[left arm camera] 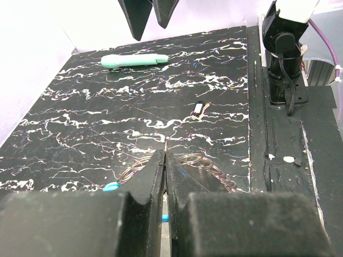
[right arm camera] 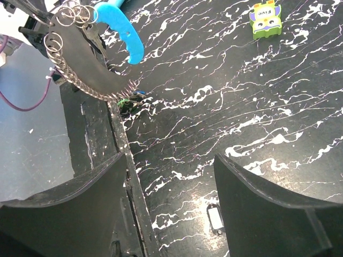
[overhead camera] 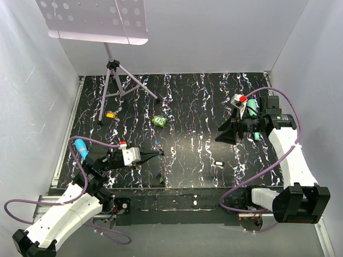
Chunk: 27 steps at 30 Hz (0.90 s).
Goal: Put the keys on the keyring
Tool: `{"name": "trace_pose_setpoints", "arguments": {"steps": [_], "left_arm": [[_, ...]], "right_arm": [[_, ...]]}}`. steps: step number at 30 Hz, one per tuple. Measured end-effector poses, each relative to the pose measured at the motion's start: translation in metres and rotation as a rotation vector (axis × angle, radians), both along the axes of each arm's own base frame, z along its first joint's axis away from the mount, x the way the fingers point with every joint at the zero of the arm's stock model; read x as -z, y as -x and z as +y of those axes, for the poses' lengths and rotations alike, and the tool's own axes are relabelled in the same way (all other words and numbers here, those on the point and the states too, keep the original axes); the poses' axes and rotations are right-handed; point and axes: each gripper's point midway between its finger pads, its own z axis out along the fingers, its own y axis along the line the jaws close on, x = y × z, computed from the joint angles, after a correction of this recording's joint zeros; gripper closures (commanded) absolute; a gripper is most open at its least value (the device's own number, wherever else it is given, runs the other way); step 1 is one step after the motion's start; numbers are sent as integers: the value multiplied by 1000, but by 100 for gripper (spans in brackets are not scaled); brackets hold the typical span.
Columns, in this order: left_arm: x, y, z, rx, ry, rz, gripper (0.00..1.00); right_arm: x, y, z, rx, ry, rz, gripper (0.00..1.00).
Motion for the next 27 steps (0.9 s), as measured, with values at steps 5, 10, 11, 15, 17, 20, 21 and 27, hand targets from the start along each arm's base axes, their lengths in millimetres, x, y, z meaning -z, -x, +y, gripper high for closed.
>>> {"name": "trace_pose_setpoints", "arguments": {"steps": [5, 10, 11, 15, 17, 20, 21, 27], "left_arm": [[0, 0, 0, -1, 0, 0, 100], [0, -1, 0, -3, 0, 0, 100], [0, -1, 0, -3, 0, 0, 100], [0, -2, 1, -6, -1, 1, 100], [0, -2, 1, -6, -1, 1, 100], [1, -2, 1, -6, -2, 2, 100], [1, -2, 1, -6, -2, 2, 100], [2, -2, 1, -6, -4, 5, 100]], "right_arm": [[2, -1, -1, 10, 4, 9, 25], [4, -3, -2, 20, 9, 12, 25], [6, -3, -2, 23, 11, 17, 25], [10, -3, -3, 26, 16, 26, 25], [11, -3, -3, 28, 18, 27, 25], [11, -3, -3, 28, 18, 28, 26], [11, -3, -3, 28, 18, 28, 26], [11, -3, -3, 28, 18, 28, 26]]}}
